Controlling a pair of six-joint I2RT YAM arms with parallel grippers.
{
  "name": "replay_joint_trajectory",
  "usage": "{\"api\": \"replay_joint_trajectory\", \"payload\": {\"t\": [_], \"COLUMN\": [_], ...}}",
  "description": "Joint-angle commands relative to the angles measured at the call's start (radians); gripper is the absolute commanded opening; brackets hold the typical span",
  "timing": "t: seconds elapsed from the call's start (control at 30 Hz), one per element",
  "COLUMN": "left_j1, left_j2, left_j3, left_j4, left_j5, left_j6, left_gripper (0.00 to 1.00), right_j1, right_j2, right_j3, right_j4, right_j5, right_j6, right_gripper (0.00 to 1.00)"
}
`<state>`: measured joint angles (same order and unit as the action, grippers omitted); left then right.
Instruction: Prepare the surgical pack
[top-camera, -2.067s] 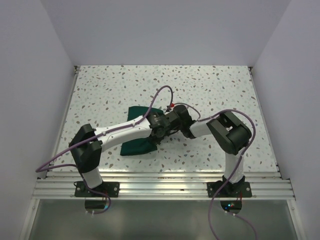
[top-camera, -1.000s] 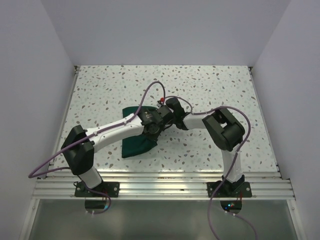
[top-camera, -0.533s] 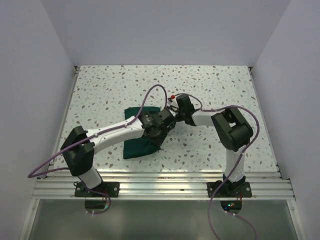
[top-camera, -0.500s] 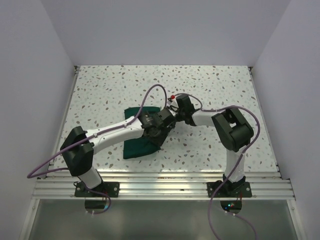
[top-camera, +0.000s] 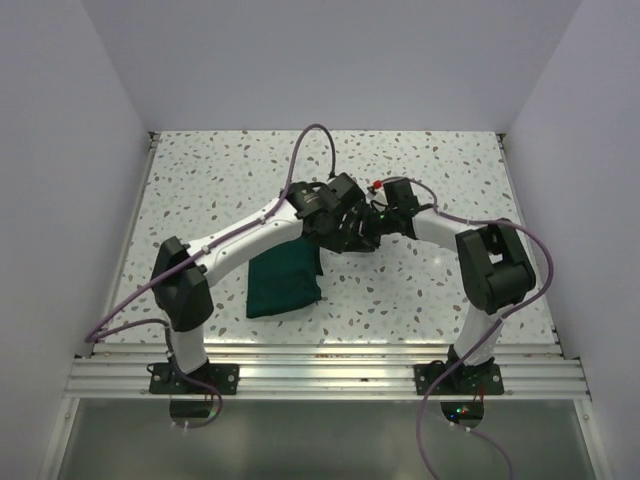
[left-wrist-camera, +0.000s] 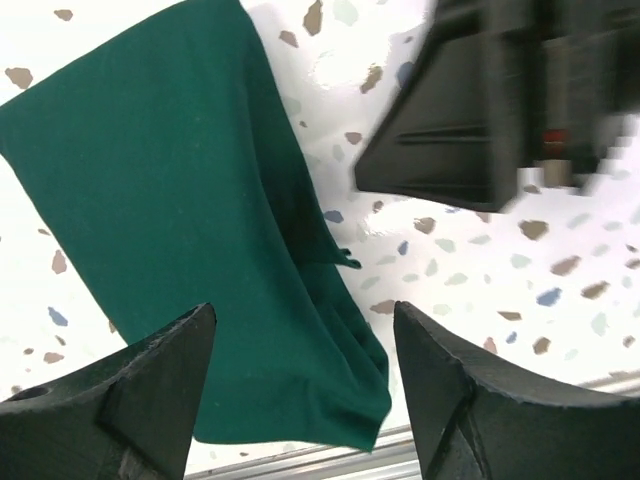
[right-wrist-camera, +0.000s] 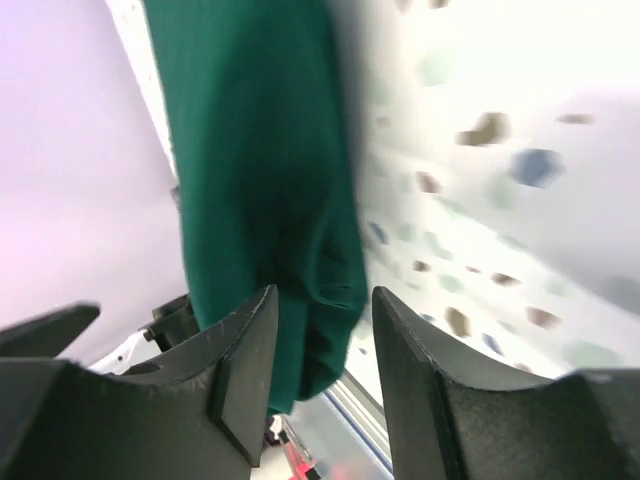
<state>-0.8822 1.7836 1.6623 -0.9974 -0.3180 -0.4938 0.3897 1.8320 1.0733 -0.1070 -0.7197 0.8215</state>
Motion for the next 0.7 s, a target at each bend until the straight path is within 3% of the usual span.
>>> {"api": "replay_joint_trajectory", "payload": {"t": [0.0, 0.2, 0.5, 0.6, 0.67], "left_j1": [0.009, 0.009, 0.035, 0.054, 0.066], "left_j2": [0.114, 0.243, 0.261, 0.261, 0.244], "left_j3": [0.126, 0.194, 0.071, 0.048, 0.027], "left_j4": [-0.150, -0.237, -0.190, -0.156, -0.132], "left_j5": [-0.073, -0.142, -0.201, -0.184, -0.168], "left_j6": [-0.035, -0.037, -0.062, -0.040, -0.022], "left_gripper": [0.76, 0.80, 0.74, 0.61, 0.46], "right_j1": [-0.055, -0.117, -0.107, -0.088, -0.069], "right_j2": [-0.059, -0.083, -0.089, -0.056, -0.033], "right_j3": [0.017, -0.044, -0.061, -0.056, -0.064], "right_j4": [-0.120, -0.122, -0.089, -0.030, 0.082], "right_j5": [0.014, -0.003, -0.024, -0.059, -0.115], "right_j6": [-0.088, -0.120, -0.127, -0.070, 0.020], "right_gripper": [0.48, 0.49, 0.48, 0.46, 0.42]}}
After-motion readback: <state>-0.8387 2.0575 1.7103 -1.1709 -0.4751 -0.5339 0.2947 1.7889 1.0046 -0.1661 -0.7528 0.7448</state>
